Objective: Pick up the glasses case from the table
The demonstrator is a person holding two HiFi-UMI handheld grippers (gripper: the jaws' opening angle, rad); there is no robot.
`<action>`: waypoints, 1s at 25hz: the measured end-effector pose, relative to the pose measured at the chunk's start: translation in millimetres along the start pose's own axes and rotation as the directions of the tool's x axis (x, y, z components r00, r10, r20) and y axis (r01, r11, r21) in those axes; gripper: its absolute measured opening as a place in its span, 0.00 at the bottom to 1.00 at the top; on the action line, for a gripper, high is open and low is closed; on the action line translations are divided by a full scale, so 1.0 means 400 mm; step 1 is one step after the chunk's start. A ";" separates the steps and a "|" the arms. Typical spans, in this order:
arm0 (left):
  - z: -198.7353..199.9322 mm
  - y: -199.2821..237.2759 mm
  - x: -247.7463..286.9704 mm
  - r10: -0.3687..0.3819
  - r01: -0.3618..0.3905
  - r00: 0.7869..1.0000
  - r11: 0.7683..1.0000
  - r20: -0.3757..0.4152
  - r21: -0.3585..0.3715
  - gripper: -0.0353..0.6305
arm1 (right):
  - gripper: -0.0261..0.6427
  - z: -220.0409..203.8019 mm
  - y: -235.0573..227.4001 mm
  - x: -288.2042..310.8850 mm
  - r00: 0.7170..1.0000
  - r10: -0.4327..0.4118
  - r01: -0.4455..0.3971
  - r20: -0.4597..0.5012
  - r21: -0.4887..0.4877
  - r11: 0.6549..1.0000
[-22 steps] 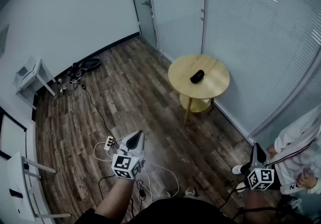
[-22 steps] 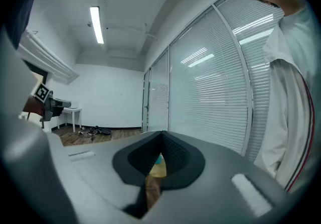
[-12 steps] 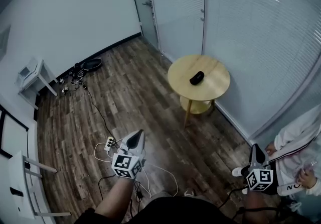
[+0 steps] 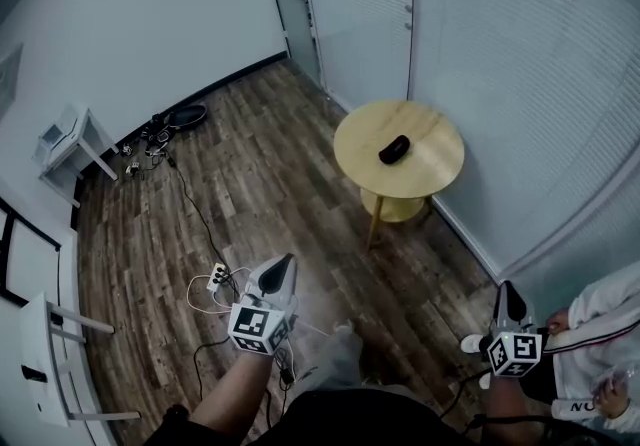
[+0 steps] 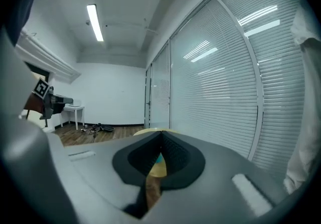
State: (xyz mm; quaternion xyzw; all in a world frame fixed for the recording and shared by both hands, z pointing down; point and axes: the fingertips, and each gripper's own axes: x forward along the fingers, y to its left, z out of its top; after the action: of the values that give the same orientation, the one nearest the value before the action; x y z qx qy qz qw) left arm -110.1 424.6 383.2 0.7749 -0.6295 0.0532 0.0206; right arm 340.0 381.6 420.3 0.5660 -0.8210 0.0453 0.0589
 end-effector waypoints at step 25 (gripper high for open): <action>0.057 0.426 0.853 -0.164 0.164 0.986 0.986 0.025 0.023 0.06 | 0.05 0.150 -0.074 0.714 0.976 -0.215 0.209 0.047 0.106 0.972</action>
State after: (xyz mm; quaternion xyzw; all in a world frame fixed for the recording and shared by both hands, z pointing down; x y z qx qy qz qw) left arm -206.7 55.0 391.5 0.8248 -0.5633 0.0474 0.0081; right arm 264.1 98.7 403.3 0.6538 -0.7539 0.0636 0.0113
